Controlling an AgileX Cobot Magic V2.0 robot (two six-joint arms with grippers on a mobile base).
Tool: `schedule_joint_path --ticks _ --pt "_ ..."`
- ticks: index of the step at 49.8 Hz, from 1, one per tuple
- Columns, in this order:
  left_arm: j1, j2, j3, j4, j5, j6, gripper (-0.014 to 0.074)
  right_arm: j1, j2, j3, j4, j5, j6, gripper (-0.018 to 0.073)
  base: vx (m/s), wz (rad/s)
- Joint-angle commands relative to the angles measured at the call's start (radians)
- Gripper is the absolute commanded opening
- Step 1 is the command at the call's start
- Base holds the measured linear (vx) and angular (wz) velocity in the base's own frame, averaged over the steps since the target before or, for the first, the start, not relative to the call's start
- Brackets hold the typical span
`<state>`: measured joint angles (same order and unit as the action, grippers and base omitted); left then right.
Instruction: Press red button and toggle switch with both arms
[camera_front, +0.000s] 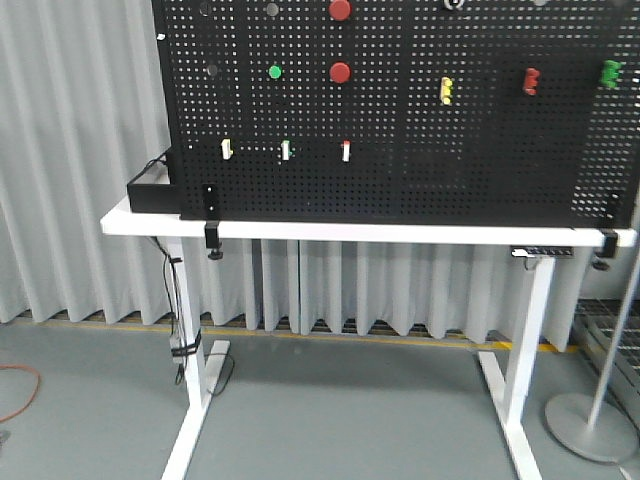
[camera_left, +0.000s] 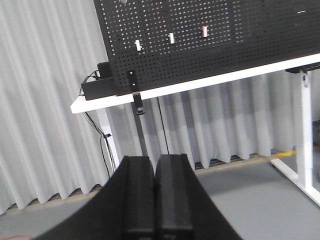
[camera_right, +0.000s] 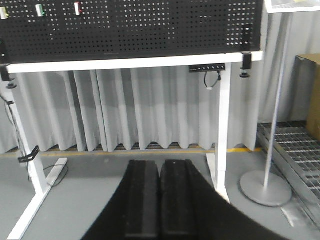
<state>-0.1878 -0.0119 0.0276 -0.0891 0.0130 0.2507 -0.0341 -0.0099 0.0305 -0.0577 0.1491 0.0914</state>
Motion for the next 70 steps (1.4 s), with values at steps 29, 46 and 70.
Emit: schedule_joint_path --ticks 29,46,70 --pt "0.004 -0.016 0.034 -0.003 -0.086 -0.007 0.0002 -0.007 -0.016 0.011 -0.012 -0.082 -0.002 -0.0003 0.45 -0.07" --pt "0.004 -0.016 0.034 -0.003 -0.086 -0.007 0.0002 -0.007 -0.016 0.011 -0.012 -0.082 -0.002 -0.0003 0.43 -0.07" --pt "0.004 -0.016 0.034 -0.003 -0.086 -0.007 0.0002 -0.007 -0.016 0.011 -0.012 -0.082 -0.002 -0.0003 0.37 0.02"
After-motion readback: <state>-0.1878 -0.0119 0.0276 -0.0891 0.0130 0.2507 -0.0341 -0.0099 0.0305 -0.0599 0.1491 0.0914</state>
